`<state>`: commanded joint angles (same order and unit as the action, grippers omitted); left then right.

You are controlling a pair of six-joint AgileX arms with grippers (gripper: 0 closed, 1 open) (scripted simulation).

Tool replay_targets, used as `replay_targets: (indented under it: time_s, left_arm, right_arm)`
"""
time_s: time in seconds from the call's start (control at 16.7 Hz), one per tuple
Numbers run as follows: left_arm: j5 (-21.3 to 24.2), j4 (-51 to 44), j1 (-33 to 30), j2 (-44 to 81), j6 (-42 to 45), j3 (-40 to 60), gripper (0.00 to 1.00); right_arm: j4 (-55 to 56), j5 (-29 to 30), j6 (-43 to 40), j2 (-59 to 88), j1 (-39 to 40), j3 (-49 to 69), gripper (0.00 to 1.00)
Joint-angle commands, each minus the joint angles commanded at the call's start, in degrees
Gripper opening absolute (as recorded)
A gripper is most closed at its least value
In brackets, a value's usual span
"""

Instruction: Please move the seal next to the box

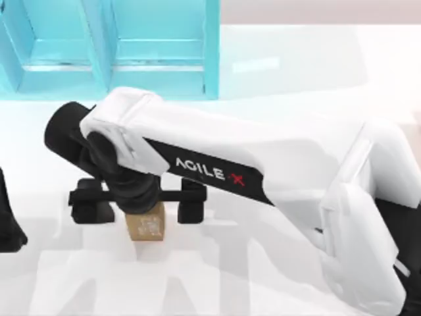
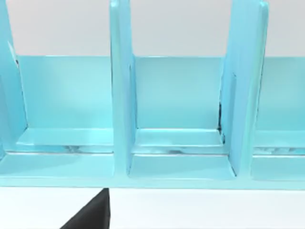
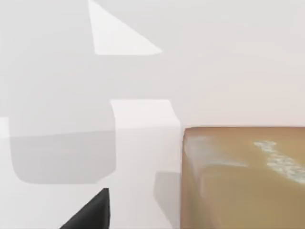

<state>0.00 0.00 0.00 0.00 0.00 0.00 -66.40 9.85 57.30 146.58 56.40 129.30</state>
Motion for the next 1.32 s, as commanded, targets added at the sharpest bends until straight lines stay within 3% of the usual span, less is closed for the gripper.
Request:
replay_targets:
  time_s: [0.3, 1.08, 1.32]
  left_arm:
    - [0.00, 0.00, 0.00, 0.00, 0.00, 0.00, 1.00]
    - [0.00, 0.00, 0.00, 0.00, 0.00, 0.00, 1.00]
    - [0.00, 0.00, 0.00, 0.00, 0.00, 0.00, 1.00]
  right_arm:
    - [0.62, -0.01, -0.04, -0.03, -0.05, -0.62, 1.00]
    - [0.62, -0.01, -0.04, -0.03, -0.05, -0.62, 0.02]
    - [0.62, -0.01, -0.04, -0.03, -0.05, -0.62, 0.00]
